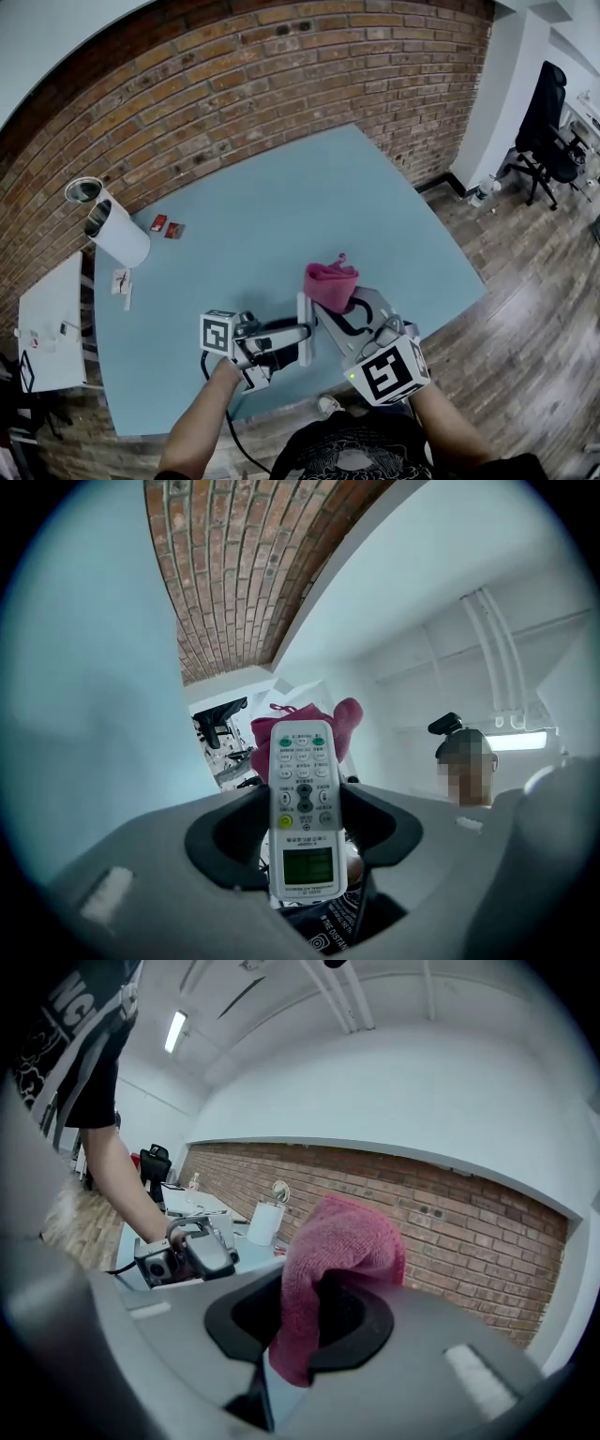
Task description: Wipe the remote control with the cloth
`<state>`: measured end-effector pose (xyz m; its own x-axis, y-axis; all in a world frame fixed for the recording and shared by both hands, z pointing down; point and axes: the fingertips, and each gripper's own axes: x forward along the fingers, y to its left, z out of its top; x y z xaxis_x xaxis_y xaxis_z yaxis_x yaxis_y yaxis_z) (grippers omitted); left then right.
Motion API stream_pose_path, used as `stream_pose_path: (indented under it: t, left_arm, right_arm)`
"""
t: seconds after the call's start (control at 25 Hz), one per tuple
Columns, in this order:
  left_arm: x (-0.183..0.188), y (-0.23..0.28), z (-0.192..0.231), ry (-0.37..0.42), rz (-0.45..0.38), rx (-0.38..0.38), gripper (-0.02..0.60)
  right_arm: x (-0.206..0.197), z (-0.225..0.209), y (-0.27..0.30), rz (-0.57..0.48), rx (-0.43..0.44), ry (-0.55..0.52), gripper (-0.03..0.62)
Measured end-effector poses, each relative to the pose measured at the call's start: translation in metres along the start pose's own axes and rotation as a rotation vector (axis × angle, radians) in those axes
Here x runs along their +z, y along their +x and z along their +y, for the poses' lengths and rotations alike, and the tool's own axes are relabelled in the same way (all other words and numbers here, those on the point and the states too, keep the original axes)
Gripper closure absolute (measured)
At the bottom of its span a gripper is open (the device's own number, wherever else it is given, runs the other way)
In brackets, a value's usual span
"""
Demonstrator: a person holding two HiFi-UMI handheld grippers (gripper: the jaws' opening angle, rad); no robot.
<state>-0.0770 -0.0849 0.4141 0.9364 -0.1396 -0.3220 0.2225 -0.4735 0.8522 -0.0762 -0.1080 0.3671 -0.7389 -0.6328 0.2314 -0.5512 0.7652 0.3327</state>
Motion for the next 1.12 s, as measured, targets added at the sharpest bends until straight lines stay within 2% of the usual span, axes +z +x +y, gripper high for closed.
stream_pose_path:
  t: [0.08, 0.28, 0.72, 0.96, 1.12]
  left_arm:
    - [0.006, -0.002, 0.001, 0.014, -0.025, 0.009, 0.337]
    - [0.019, -0.004, 0.003, -0.026, -0.106, 0.002, 0.337]
    - [0.050, -0.003, 0.004, -0.035, -0.302, -0.013, 0.337]
    - [0.059, -0.009, 0.011, -0.041, -0.383, 0.043, 0.337]
    - [0.072, -0.016, 0.010, -0.051, -0.473, 0.046, 0.337]
  right_arm:
    - [0.000, 0.002, 0.002, -0.001, 0.005, 0.001, 0.533]
    - [-0.002, 0.006, 0.004, 0.011, 0.017, 0.026, 0.533]
    - [-0.005, 0.007, 0.002, -0.010, 0.014, 0.052, 0.533]
    - [-0.005, 0.012, 0.000, -0.013, 0.023, 0.069, 0.533]
    - [-0.009, 0.014, 0.000, -0.014, 0.024, 0.100, 0.533]
